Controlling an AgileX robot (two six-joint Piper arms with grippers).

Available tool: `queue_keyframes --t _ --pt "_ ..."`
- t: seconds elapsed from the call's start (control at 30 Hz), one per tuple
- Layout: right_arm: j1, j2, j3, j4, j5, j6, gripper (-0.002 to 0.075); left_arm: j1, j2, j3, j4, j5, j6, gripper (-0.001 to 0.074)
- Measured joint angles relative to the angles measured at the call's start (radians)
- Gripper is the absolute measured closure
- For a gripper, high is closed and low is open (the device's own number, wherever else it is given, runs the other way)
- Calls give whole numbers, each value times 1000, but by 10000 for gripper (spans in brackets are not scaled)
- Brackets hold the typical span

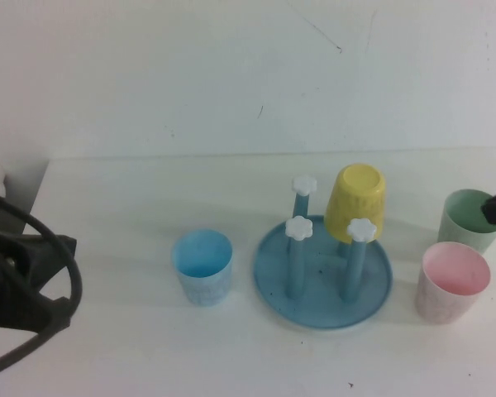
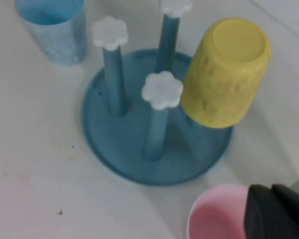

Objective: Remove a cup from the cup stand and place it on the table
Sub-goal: Pick up the cup from the rack

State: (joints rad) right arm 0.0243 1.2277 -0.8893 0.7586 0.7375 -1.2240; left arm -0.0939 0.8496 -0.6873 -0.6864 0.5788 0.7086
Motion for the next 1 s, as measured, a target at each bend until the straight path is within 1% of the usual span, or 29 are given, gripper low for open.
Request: queue_keyframes --t 0.07,0.13,0.33,0.4,0.47,0.53,0.57,0.67,0.73,0.8,0.87,1.0 --pt "50 59 -70 -37 0 12 729 0 0 16 -5 -25 6 738" --pt "109 115 -136 -113 2 49 729 0 0 39 -16 -63 15 738" --pt "305 307 -357 -507 62 207 728 0 2 77 -56 -144 21 738" --pt "351 362 -426 -609 96 265 725 0 2 77 -63 -150 23 738" --pt "384 412 -497 -683 119 314 702 0 2 77 -69 -150 23 738" --pt "394 461 -561 -722 134 352 639 0 2 77 -71 -150 23 738" --pt "395 482 -585 -732 138 369 589 0 2 77 -71 -150 23 738" --pt "395 529 -660 -737 144 484 391 0 2 77 -75 -150 23 738" --pt "395 557 -700 -737 144 542 239 0 2 77 -80 -150 23 738" --pt "395 580 -732 -722 149 565 141 0 2 77 -87 -152 23 738" --pt "395 609 -758 -692 159 578 89 0 2 77 -102 -152 23 738" --pt "395 665 -791 -649 179 606 60 0 2 77 -113 -152 23 738"
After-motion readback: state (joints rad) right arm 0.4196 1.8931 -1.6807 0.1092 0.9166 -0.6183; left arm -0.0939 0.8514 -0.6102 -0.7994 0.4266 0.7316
